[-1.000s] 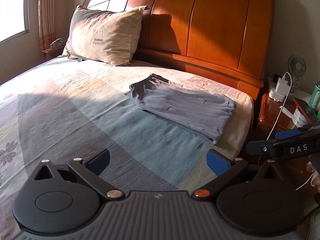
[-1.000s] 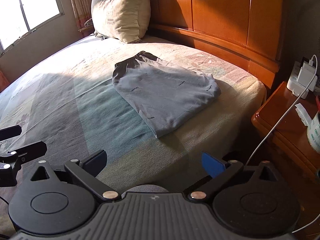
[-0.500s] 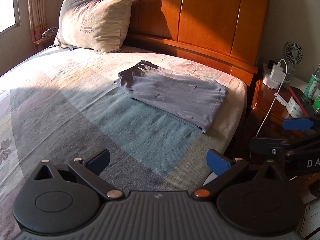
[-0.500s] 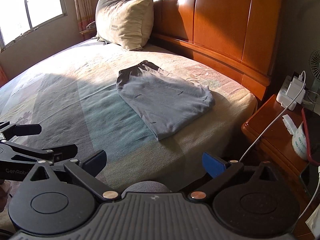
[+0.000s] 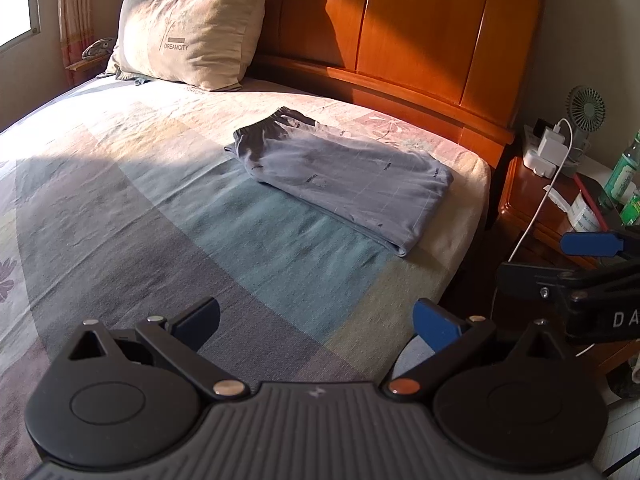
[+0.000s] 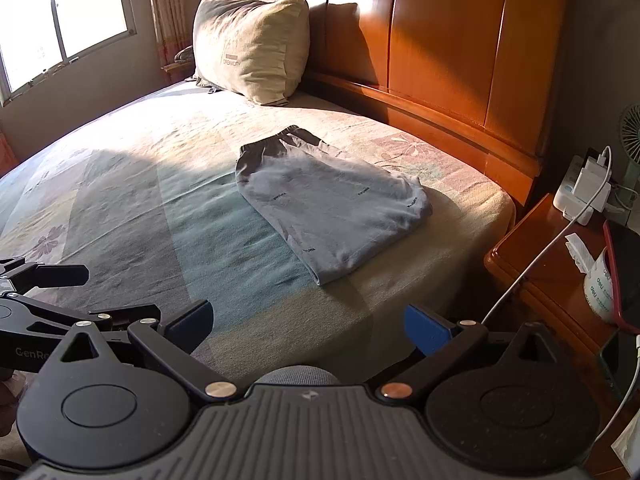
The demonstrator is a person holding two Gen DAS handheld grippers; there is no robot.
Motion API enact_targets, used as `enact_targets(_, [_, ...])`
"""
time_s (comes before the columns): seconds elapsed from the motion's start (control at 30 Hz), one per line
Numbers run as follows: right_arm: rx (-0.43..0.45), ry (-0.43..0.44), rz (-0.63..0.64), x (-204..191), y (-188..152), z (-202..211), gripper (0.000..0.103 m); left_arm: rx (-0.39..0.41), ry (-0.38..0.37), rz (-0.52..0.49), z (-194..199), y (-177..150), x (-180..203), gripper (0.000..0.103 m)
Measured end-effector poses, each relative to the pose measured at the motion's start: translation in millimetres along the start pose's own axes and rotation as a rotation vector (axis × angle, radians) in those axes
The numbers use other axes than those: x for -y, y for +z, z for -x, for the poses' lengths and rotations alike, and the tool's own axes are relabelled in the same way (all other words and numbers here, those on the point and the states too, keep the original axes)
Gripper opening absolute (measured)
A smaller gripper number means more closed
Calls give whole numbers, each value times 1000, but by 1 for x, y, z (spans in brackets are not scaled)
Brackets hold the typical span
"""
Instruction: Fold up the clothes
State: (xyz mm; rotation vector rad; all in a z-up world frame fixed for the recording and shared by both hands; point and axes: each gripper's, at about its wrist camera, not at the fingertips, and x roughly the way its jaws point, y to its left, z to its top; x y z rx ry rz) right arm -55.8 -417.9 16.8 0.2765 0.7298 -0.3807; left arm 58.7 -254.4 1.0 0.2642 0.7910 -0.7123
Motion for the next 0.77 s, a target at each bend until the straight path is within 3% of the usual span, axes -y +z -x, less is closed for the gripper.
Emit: enact_targets(0.77, [0,1,-10,3,0,-2,103,-16,-18,2,-6,-1,4,102])
